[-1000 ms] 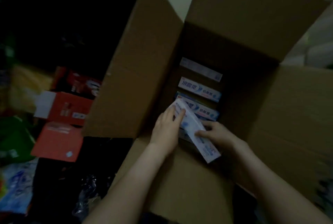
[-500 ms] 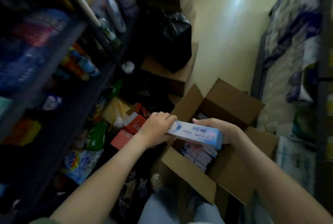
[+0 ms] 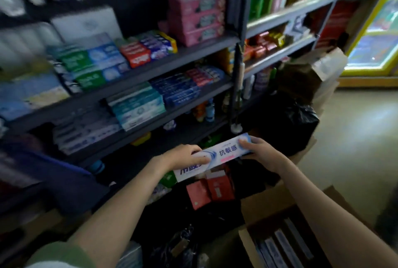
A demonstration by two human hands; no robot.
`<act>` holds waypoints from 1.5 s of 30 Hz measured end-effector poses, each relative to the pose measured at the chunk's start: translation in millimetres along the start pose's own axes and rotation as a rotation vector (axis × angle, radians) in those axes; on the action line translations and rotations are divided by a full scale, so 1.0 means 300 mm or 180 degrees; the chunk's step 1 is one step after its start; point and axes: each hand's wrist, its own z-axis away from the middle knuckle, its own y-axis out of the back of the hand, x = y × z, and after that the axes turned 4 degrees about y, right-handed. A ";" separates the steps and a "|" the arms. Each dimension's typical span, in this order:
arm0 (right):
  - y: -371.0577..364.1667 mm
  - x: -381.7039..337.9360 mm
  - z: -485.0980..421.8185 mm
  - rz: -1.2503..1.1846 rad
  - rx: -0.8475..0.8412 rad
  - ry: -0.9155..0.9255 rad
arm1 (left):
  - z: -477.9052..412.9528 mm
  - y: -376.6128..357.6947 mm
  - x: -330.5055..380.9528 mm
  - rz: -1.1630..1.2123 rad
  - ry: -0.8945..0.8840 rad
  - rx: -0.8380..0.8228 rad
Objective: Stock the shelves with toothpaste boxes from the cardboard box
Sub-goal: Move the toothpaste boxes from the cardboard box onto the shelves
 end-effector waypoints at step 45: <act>-1.410 0.234 -0.974 0.3716 0.0688 0.4014 | -0.120 0.060 -1.290 -0.1352 0.2064 0.3885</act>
